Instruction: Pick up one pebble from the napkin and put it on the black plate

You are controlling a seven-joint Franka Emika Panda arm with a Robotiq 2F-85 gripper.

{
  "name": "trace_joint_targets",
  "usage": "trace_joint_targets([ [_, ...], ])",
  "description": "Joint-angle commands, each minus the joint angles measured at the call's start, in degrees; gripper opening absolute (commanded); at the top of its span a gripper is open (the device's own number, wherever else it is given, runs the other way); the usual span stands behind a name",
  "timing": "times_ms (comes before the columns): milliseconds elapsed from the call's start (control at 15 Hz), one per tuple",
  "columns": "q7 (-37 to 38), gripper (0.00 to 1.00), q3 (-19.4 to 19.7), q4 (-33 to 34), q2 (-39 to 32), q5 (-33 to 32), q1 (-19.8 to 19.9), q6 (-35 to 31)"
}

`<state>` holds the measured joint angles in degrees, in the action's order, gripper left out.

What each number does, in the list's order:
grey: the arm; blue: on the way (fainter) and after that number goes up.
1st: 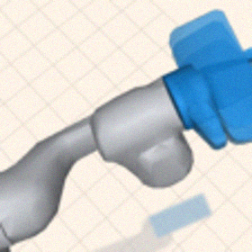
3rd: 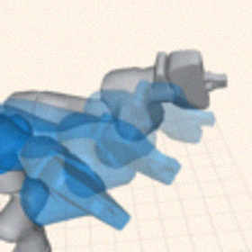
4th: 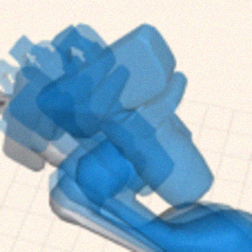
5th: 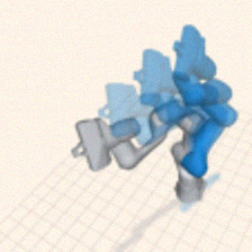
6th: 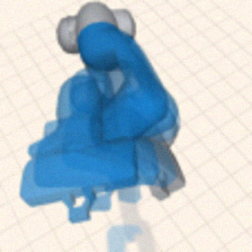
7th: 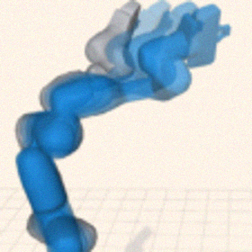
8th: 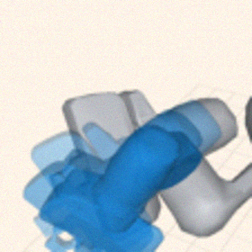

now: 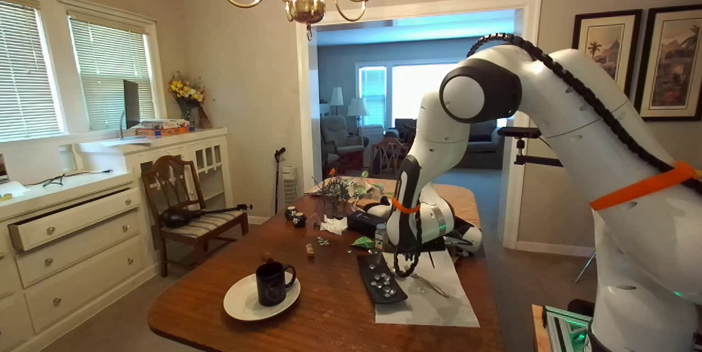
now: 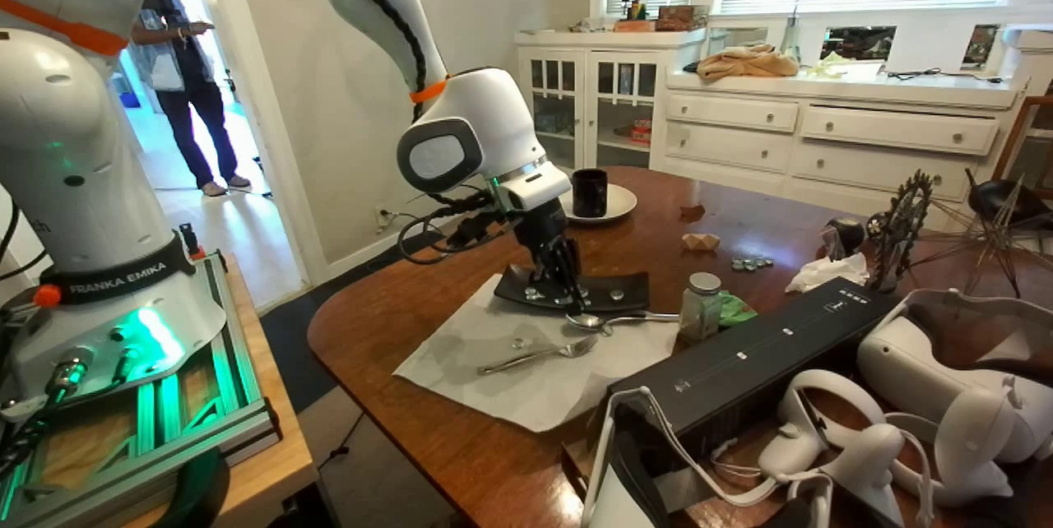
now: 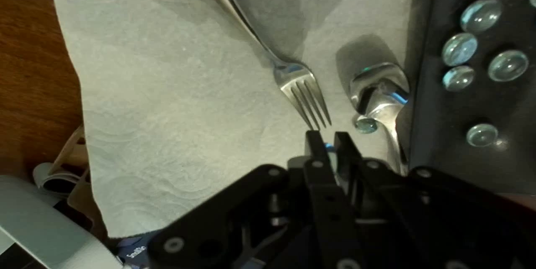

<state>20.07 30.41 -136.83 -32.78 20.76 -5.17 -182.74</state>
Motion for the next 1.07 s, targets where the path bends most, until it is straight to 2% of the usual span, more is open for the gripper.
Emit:
trace_joint_targets([
  [0,-0.76,0.03,0.09,-1.41,2.07,-1.60,-0.19,1.79],
  [67,-1.21,0.03,-2.02,-1.28,2.71,-1.74,1.49,1.23],
  [267,-4.48,0.03,-12.33,-1.40,6.89,-3.02,9.40,1.19],
  [467,-7.36,0.03,-21.41,-0.61,7.61,-2.21,16.10,1.72],
  [533,-8.15,0.03,-23.07,-0.41,7.33,-2.30,17.40,2.18],
  [800,-10.56,0.03,-22.80,-0.27,6.16,-2.89,18.14,5.64],
  [867,-11.20,0.36,-22.67,-0.40,6.04,-3.00,18.34,6.16],
  [933,-12.04,0.37,-23.55,-0.38,5.98,-2.67,19.39,6.36],
  [1000,-13.20,0.43,-25.18,-0.40,6.10,-2.10,21.10,6.32],
])
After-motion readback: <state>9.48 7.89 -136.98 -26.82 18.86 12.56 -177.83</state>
